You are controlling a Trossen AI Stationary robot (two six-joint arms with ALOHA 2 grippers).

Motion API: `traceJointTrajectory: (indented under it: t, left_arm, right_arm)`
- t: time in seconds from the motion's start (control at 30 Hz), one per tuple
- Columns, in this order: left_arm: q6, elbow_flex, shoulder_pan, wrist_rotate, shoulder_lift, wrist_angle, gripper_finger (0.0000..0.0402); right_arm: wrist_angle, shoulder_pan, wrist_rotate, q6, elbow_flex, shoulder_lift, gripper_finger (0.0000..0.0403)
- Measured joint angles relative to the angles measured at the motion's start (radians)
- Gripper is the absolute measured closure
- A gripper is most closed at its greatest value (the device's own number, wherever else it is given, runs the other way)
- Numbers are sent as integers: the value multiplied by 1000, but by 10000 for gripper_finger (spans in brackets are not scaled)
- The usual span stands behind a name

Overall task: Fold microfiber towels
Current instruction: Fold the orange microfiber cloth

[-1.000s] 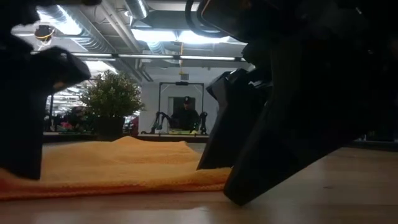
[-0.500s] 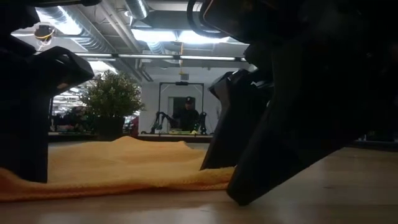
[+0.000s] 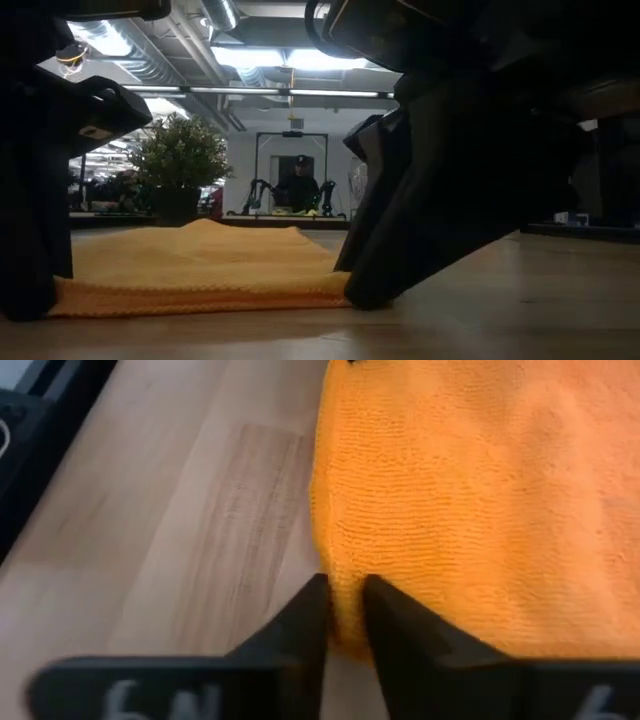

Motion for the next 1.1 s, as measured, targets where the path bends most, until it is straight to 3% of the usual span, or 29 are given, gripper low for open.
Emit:
traceJointTrajectory:
  t: [0.13,0.43,0.53,0.9,1.0,1.1]
  left_arm:
    - [-26,0,0,0,0,0,400]
    - [-130,40,3,16,-3,-16,401]
    - [-130,103,5,51,4,-23,401]
    - [-133,377,-5,84,-2,-65,401]
    - [-132,444,-5,87,-3,-81,401]
    - [-130,503,-7,87,-4,-151,401]
  right_arm:
    - [-7,2,0,73,0,0,389]
    - [-16,5,-9,196,4,-8,399]
    - [-63,8,-86,235,34,-17,400]
    - [-462,48,-374,305,374,-23,401]
    - [-576,64,-376,321,471,-24,402]
    - [-677,77,-309,311,568,-25,402]
